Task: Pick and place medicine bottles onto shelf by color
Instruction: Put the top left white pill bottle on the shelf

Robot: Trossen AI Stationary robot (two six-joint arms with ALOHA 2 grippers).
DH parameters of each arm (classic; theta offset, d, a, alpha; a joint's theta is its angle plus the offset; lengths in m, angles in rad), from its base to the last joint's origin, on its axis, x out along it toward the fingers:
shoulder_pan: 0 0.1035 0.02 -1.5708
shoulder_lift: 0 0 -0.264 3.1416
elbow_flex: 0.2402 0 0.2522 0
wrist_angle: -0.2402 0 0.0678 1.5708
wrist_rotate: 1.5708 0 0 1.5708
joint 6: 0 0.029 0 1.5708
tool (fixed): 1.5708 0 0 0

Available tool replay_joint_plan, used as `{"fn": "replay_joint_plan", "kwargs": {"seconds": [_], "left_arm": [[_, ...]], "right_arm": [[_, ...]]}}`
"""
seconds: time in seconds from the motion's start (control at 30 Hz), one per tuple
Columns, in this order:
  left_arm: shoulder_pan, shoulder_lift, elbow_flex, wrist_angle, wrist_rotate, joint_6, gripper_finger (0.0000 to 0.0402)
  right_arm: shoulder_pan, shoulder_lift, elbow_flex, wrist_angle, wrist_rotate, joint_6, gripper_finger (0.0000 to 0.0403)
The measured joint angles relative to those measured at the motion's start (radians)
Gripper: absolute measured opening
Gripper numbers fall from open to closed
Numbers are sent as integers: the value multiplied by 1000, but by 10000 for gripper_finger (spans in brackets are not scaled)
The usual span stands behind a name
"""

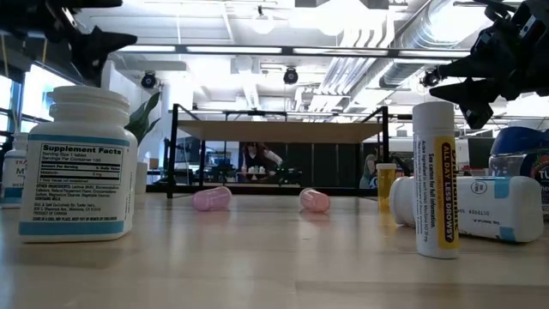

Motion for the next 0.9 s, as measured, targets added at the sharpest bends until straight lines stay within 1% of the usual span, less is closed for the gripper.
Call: {"fn": "replay_joint_plan", "kwargs": {"seconds": [0.07, 0.2, 0.37, 0.57, 0.73, 0.9], "left_arm": [[0, 28, 62, -89, 10, 1, 255], [0, 101, 174, -242, 60, 1, 255], [0, 221, 287, -364, 110, 24, 255], [-1, 367, 402, -506, 235, 53, 255], [-19, 463, 444, -642, 289, 50, 255], [-49, 538, 444, -770, 275, 9, 255]], "right_arm": [[0, 0, 0, 0, 0, 0, 168], [0, 0, 0, 0, 0, 0, 168], [0, 0, 0, 0, 0, 0, 168], [0, 0, 0, 0, 0, 0, 168], [0, 0, 0, 0, 0, 0, 168], [0, 0, 0, 0, 0, 0, 168]]}}
